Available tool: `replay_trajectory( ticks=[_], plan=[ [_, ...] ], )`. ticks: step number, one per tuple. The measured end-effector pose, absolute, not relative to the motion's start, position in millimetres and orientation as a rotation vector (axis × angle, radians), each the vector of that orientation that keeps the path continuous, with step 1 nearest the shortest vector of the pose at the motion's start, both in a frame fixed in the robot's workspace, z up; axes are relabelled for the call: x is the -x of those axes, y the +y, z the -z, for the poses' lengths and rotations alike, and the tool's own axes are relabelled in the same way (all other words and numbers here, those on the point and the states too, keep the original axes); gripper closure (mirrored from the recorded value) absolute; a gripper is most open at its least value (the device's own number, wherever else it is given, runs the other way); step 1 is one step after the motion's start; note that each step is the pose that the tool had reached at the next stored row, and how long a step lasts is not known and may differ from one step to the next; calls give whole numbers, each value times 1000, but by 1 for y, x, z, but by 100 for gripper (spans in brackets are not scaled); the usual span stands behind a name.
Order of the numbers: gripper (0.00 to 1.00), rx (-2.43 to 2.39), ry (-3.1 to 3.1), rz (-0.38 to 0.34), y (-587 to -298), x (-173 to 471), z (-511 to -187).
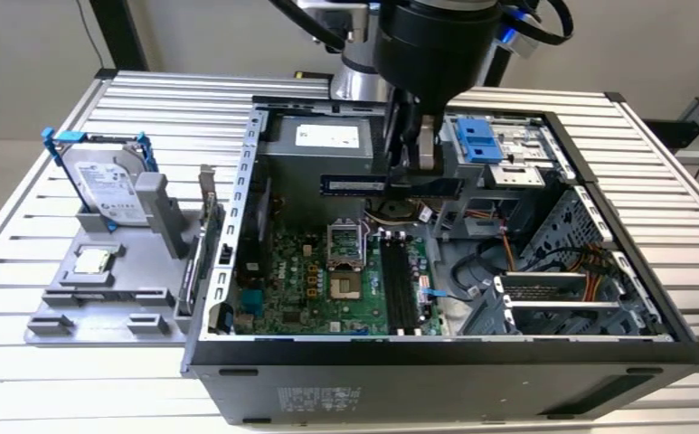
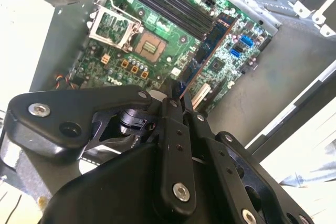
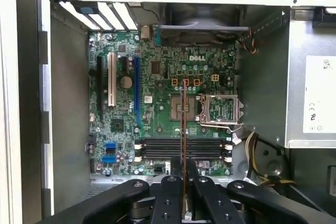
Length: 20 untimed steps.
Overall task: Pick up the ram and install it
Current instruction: 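Pick up the ram and move it above insertion slot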
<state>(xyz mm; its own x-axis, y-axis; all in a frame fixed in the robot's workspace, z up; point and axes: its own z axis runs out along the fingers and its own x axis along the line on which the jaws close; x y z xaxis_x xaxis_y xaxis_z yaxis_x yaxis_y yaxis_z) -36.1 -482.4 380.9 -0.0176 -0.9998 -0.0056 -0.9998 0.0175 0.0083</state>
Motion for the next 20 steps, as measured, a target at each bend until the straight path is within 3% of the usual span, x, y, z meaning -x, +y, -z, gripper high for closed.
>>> replay_trajectory(
  ticks=[20],
  plan=[
    [100,-2201,-2239,15,-482,18,-381]
  ],
)
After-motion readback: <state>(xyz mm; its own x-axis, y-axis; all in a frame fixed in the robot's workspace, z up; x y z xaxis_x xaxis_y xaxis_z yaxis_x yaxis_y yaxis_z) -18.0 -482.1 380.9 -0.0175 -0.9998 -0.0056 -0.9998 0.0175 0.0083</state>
